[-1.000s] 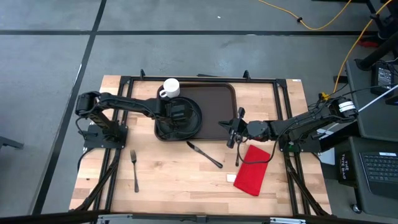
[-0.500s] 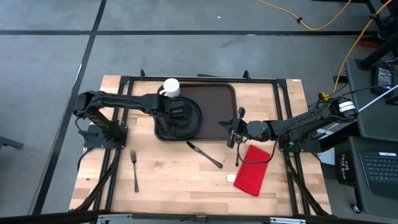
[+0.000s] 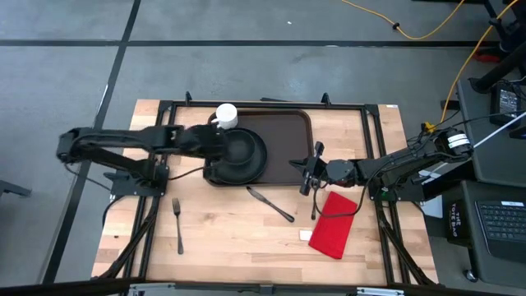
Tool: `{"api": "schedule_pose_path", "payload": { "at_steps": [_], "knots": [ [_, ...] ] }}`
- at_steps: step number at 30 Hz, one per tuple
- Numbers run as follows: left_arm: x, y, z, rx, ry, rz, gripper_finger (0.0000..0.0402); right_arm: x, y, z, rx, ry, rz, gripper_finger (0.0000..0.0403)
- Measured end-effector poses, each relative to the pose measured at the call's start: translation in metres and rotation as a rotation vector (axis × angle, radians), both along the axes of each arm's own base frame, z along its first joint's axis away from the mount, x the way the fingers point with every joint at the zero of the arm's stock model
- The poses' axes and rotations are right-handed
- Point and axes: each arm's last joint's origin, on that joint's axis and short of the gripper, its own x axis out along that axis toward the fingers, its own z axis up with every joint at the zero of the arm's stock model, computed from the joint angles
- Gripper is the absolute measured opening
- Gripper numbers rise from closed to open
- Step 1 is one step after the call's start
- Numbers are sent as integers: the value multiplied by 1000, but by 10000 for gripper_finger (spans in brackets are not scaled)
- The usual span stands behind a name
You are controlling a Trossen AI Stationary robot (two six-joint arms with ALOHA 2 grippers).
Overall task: Set up tray
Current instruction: Put the red table napkin beside the black plate on the brown serving tray
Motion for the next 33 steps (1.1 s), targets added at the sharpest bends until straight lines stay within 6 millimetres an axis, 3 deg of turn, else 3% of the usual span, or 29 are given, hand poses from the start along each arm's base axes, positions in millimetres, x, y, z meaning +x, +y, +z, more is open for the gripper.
{"api": "schedule_pose_path", "payload": {
  "at_steps": [6,12,22,33],
  "knots": [
    [-34,-4,-19,8,-238,7,1,0,0,-1,-1,11,0,23],
    [-54,-7,-42,-29,-369,15,2,-1,0,-2,-12,25,8,23],
    [-64,-14,-51,-87,-568,-39,1,2,3,3,-101,76,49,22],
    [-63,-19,-46,-96,-624,-45,1,2,48,50,109,297,81,8]
  ]
}}
